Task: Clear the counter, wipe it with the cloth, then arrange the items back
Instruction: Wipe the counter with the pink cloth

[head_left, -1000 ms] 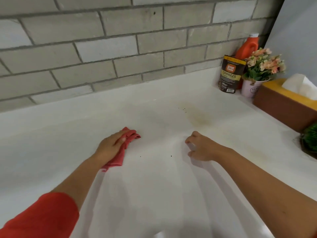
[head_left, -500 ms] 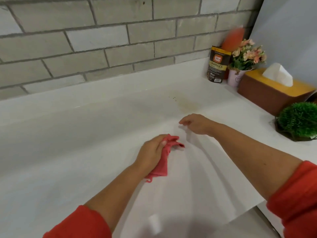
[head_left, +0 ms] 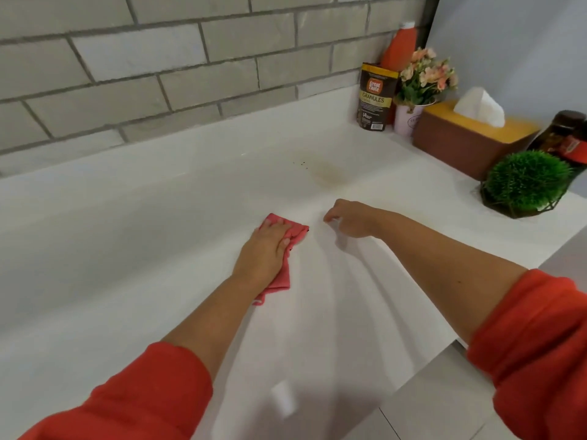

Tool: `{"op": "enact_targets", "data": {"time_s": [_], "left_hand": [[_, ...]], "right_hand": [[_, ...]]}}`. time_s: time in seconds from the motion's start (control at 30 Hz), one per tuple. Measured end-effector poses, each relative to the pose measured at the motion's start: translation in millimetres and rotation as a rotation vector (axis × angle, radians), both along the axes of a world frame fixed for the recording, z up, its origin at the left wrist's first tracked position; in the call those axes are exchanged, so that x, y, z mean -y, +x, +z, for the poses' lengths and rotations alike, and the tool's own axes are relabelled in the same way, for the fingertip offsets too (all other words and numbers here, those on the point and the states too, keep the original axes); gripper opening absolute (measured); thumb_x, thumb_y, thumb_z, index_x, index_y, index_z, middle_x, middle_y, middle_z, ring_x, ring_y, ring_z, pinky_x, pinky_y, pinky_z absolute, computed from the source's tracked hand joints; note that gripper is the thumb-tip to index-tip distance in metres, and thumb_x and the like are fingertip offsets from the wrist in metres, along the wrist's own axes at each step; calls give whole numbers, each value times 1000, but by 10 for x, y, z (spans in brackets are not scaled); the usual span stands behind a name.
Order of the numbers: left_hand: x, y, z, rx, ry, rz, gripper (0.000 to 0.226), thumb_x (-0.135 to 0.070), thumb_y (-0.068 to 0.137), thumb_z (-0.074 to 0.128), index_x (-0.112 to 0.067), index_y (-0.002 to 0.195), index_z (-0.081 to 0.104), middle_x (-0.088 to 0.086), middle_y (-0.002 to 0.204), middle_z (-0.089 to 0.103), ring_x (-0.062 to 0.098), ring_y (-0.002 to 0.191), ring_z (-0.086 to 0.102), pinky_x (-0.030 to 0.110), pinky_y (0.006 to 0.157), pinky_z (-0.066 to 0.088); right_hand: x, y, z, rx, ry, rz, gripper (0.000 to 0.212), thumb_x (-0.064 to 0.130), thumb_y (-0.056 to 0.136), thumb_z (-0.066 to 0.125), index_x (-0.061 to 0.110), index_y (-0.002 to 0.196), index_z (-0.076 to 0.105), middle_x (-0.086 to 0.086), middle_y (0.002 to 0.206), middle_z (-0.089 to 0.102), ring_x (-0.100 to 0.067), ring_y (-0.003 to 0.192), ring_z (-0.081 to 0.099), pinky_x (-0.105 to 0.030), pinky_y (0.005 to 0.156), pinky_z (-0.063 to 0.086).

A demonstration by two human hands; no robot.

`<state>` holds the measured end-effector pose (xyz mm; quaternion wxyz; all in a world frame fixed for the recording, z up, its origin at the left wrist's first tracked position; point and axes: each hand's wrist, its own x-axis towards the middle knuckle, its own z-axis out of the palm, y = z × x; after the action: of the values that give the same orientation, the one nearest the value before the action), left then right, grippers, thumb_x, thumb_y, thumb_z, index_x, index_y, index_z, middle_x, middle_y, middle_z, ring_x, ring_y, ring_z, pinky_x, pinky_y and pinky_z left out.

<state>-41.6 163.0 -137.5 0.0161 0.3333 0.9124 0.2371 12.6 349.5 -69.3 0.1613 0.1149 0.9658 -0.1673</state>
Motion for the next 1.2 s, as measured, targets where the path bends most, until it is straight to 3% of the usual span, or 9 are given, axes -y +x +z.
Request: {"op": "enact_targets", "data": {"time_s": [0.17, 0.3, 0.73, 0.87, 0.97, 1.1, 1.13, 1.2], "left_hand": [[-176, 497, 28, -22, 21, -172, 38, -18, 100, 34, -20, 136, 46, -2, 147, 40, 15, 142, 24, 24, 112, 15], [-280, 819, 54, -16, 31, -217, 38, -19, 100, 34, -22, 136, 47, -5, 144, 44, 13, 139, 28, 22, 110, 16], [-510, 1851, 37, -48, -173, -205, 47, -40, 99, 30, -28, 145, 31, -5, 155, 23, 17, 145, 12, 42, 117, 12], [-544, 2085, 60, -13, -289, -204, 74, -60, 88, 43, -28, 149, 17, -5, 158, 10, 17, 146, 1, 55, 117, 8], [-560, 2181, 71, -69, -351, -257, 85, -50, 83, 60, -26, 150, 13, -4, 158, 7, 20, 146, 0, 47, 119, 11], [-577, 2311, 82, -81, -219, -386, 68, -22, 87, 63, -24, 146, 28, -4, 155, 22, 14, 145, 13, 15, 114, 2], [-587, 2355, 115, -30, -150, -403, 60, -16, 88, 61, -23, 142, 37, -3, 151, 32, 13, 142, 22, 10, 112, 5], [-605, 2398, 225, 43, -43, -394, 48, -5, 85, 59, -19, 131, 54, 1, 135, 55, 16, 126, 45, 17, 108, 28]], "right_hand": [[17, 193, 31, -7, -48, 1, 44, 6, 97, 31, 11, 138, 45, -9, 142, 40, -25, 133, 35, -31, 110, 26], [-21, 316, 43, -36, -24, 32, 47, -1, 95, 30, 11, 138, 46, -8, 143, 42, -23, 133, 37, -27, 108, 27], [-384, 1173, 12, -127, -31, 131, 47, -5, 91, 31, 11, 129, 56, -9, 132, 53, -23, 122, 47, -23, 97, 35], [-471, 1384, -12, -125, -45, 155, 46, -4, 92, 33, 11, 128, 56, -9, 132, 52, -22, 121, 48, -20, 91, 33], [-539, 1502, -26, -123, -40, 170, 43, -1, 93, 35, 12, 128, 56, -8, 133, 51, -21, 122, 47, -19, 89, 32], [-608, 1586, -17, -127, -35, 186, 43, 0, 94, 34, 12, 128, 56, -8, 133, 51, -21, 123, 47, -18, 88, 31], [-624, 1591, -8, -133, -36, 189, 43, 0, 94, 34, 13, 128, 57, -8, 133, 52, -21, 122, 48, -18, 88, 31], [-653, 1583, 14, -146, -40, 193, 43, 0, 94, 34, 13, 127, 57, -9, 132, 52, -22, 121, 48, -19, 89, 32]]}}
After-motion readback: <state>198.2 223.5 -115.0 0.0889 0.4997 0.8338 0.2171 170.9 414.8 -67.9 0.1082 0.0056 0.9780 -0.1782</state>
